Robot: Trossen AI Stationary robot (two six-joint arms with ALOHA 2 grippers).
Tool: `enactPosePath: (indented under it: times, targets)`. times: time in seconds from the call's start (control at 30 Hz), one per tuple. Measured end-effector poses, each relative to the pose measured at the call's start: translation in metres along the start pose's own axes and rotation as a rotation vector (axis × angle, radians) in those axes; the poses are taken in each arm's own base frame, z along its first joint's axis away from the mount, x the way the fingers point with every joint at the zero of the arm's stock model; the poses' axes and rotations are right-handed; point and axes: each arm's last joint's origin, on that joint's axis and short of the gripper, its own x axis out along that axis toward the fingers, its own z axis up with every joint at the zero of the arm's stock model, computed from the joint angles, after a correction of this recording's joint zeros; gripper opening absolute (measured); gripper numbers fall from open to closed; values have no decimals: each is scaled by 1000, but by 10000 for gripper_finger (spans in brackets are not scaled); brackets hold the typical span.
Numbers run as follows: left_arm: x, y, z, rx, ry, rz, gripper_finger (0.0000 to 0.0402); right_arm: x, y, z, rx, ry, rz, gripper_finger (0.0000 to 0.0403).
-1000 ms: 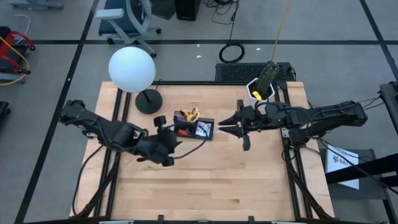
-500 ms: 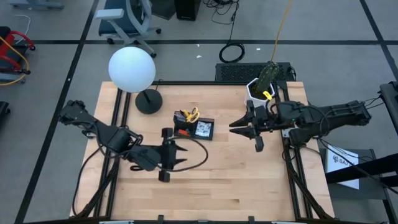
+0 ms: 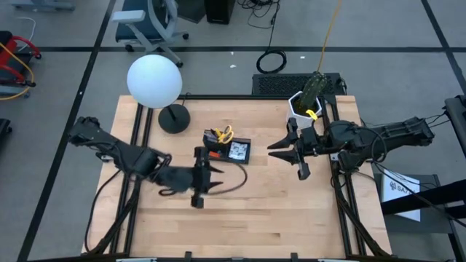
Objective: Pick and place office supplies into organizer
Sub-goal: Return to home position
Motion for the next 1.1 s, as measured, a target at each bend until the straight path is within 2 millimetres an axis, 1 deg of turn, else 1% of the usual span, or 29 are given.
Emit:
enactPosePath:
  times: [0.1, 0.2, 0.3, 0.4, 0.5, 0.63, 0.7, 0.77, 0.83, 0.93, 1.1]
  targets:
    - [8, 23, -6, -29, -45, -31, 152, 0, -2, -2, 0, 0, -9, 75]
    - [12, 42, -21, -43, -39, -95, 152, 0, -2, -2, 0, -1, -10, 75]
    - [17, 55, -34, -58, -69, -111, 152, 0, -2, -2, -7, -1, -10, 75]
    - [16, 68, -44, -85, -108, -70, 152, 0, -2, -1, -11, -5, -12, 75]
    - [15, 78, -59, -126, -106, -33, 152, 0, -4, -2, -7, -3, -21, 75]
    - [-3, 85, -68, -137, -144, -18, 152, 0, -5, -2, -3, 2, -28, 75]
    - [-13, 86, -76, -143, -150, -14, 152, -1, -5, -2, -8, 4, -26, 75]
    - [-22, 86, -80, -149, -190, -7, 152, -5, -6, 0, -20, 9, -26, 75]
    - [-35, 87, -89, -159, -216, -3, 152, -10, -6, 2, -27, 10, -30, 75]
    - [-50, 88, -97, -190, -296, 7, 152, -20, -8, 3, -23, 31, -39, 75]
    - [-65, 85, -117, -205, -355, 14, 152, -36, -8, 3, -23, -15, -34, 75]
